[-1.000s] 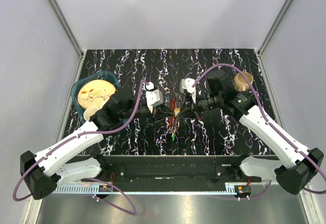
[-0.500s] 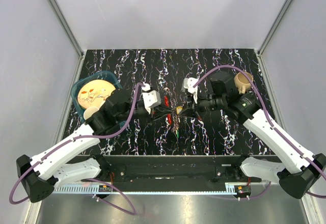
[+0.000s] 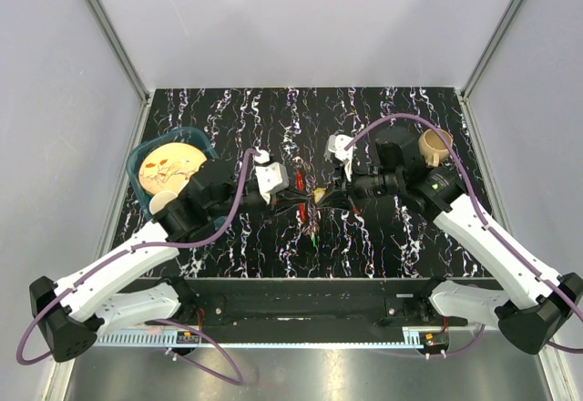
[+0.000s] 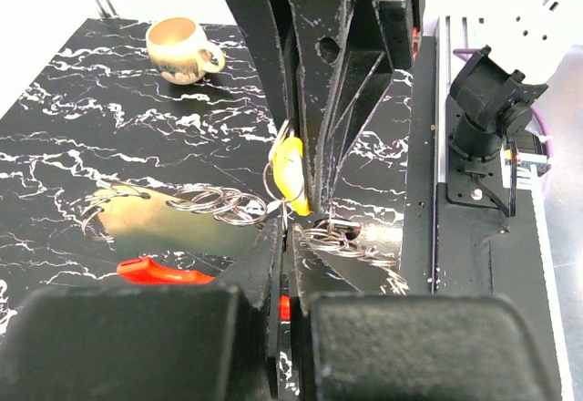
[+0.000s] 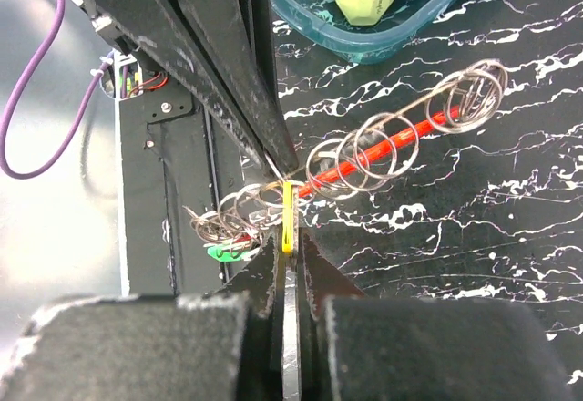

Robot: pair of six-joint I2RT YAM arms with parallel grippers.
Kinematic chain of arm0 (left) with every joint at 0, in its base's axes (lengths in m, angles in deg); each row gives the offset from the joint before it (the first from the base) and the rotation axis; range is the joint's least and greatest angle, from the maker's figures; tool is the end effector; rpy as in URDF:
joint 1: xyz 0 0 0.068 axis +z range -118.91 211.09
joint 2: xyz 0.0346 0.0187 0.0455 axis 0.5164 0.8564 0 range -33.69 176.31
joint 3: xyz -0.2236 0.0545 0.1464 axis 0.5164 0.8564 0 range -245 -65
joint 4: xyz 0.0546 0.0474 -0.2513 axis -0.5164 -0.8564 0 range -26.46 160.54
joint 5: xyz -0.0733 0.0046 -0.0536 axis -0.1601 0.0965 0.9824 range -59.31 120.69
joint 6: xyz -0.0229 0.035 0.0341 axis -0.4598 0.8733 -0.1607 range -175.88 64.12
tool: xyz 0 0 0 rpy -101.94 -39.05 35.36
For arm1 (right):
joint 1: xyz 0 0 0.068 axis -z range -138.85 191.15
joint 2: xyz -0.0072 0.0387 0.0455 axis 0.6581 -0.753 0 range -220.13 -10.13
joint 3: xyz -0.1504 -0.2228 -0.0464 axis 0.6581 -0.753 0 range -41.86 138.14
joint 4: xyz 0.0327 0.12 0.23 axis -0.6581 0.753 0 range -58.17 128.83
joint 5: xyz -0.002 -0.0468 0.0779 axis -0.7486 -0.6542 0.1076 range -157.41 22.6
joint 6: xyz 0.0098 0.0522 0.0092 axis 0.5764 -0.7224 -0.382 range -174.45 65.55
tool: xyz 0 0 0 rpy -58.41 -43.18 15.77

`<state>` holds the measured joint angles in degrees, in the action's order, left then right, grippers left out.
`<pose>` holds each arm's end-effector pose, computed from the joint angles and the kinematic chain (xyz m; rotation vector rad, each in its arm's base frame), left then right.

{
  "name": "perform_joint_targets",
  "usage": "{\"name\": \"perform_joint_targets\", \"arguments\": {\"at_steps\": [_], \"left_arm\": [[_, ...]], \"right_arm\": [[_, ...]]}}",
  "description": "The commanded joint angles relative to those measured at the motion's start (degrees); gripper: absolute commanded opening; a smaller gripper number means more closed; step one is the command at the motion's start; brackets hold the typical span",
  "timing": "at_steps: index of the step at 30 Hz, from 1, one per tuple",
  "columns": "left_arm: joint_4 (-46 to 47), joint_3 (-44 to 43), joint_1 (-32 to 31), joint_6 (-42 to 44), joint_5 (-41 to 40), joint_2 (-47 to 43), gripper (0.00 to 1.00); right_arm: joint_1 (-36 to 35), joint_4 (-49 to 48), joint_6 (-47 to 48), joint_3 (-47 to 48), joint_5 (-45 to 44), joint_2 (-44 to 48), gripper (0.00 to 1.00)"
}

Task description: Remove the keys from the keyring

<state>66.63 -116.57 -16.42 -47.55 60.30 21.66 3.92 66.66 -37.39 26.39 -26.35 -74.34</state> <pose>0.1372 -0.1759 0.3602 1.1660 1.3446 -0.9400 0.1705 0.1590 0.3767 -1.3285 1.6313 0.9633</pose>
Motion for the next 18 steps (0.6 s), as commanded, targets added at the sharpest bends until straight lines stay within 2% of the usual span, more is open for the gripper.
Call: {"name": "perform_joint_targets", "arguments": {"at_steps": [1,8,13,18], "left_arm": [[-2.33,-2.21,-0.57,2.21,-1.83,1.95,0.0],[-3.66,-2.75,-1.8,4.31,-3.59,3.36,0.0],[-3.66,-0.82,-2.41,6.69,-2.8,1.34,0.0],[-5.14,0.86,-2.77,7.4,-1.39,-0.6,0.0]], "right_arm": [[-0.03,-2.31,-2.2,4.26,-0.37,-1.36,0.0],[-0.03,0.67,-4.4,7.33,-2.56,-4.26,0.0],[0.14,3.75,-7.65,9.44,-9.75,-6.63,0.0],[0.84,4.9,-10.46,10.85,-11.7,-8.39,0.0]]}}
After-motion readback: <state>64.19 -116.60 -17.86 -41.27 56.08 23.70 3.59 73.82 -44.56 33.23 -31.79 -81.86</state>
